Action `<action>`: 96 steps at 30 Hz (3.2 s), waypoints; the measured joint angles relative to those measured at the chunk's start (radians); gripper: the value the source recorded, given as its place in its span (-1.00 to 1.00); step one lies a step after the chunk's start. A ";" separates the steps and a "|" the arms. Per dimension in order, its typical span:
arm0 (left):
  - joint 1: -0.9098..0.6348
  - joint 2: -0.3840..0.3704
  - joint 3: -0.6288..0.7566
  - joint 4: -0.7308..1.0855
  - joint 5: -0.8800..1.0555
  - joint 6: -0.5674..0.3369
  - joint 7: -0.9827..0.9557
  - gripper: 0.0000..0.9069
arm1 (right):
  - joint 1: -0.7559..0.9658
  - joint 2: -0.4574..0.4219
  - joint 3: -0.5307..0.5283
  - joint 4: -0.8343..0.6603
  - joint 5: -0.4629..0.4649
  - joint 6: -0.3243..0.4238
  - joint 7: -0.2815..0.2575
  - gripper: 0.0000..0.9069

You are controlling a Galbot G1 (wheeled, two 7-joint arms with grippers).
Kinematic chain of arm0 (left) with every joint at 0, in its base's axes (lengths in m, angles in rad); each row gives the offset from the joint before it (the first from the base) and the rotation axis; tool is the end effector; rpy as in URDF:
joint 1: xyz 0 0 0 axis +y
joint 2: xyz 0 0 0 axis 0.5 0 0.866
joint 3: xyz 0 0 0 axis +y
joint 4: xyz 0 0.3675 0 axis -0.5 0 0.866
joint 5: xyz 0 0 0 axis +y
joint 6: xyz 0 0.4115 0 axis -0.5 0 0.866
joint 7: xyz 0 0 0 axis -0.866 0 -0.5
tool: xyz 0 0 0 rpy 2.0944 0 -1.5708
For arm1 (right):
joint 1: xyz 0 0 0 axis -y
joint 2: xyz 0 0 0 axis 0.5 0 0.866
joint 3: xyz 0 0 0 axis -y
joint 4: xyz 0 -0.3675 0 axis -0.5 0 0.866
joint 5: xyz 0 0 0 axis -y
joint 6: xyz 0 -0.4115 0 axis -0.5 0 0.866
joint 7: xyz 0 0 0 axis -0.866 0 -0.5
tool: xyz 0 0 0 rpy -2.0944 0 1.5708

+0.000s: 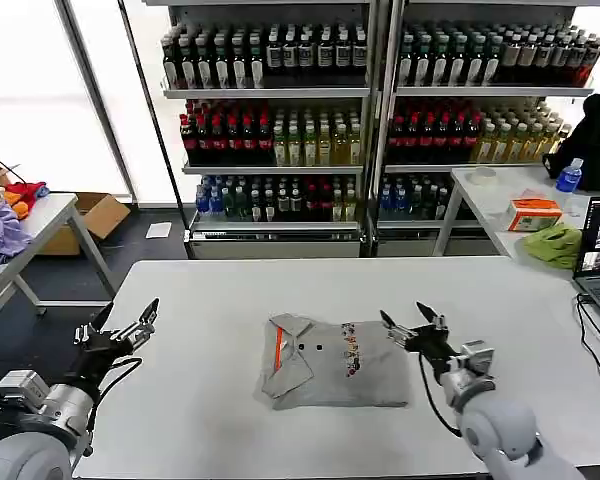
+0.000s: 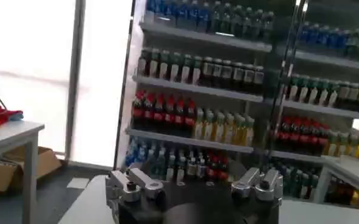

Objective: Fold and organize the clothes.

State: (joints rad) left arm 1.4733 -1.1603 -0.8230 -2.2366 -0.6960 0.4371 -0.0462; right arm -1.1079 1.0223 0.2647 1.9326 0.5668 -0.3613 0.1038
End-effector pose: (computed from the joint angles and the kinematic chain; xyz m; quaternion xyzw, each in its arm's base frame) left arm 0.2544 0.1327 -0.1877 -0.0274 -0.9934 0.0827 0.0748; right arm 0.3567 -0.0316 -0.2628 0.1540 -0.9805 0.0048 0.1218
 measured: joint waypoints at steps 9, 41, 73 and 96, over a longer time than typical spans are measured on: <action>0.033 -0.031 -0.021 -0.013 -0.001 -0.005 0.010 1.00 | 0.129 0.117 -0.212 -0.111 -0.122 -0.071 0.092 1.00; 0.064 -0.060 -0.005 -0.026 0.016 -0.030 0.025 1.00 | -0.035 0.089 -0.078 0.056 -0.155 0.062 0.039 1.00; 0.193 -0.089 0.080 -0.074 0.124 -0.113 0.073 1.00 | -0.556 0.110 0.396 0.126 -0.031 0.454 -0.228 1.00; 0.249 -0.103 0.119 -0.102 0.186 -0.136 0.076 1.00 | -0.614 0.120 0.405 0.148 -0.069 0.489 -0.247 1.00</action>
State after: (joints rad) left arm 1.7226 -1.2633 -0.7038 -2.3387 -0.5103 0.3014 0.0300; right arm -1.7222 1.1422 0.6700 2.0811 0.4975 0.1278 -0.1428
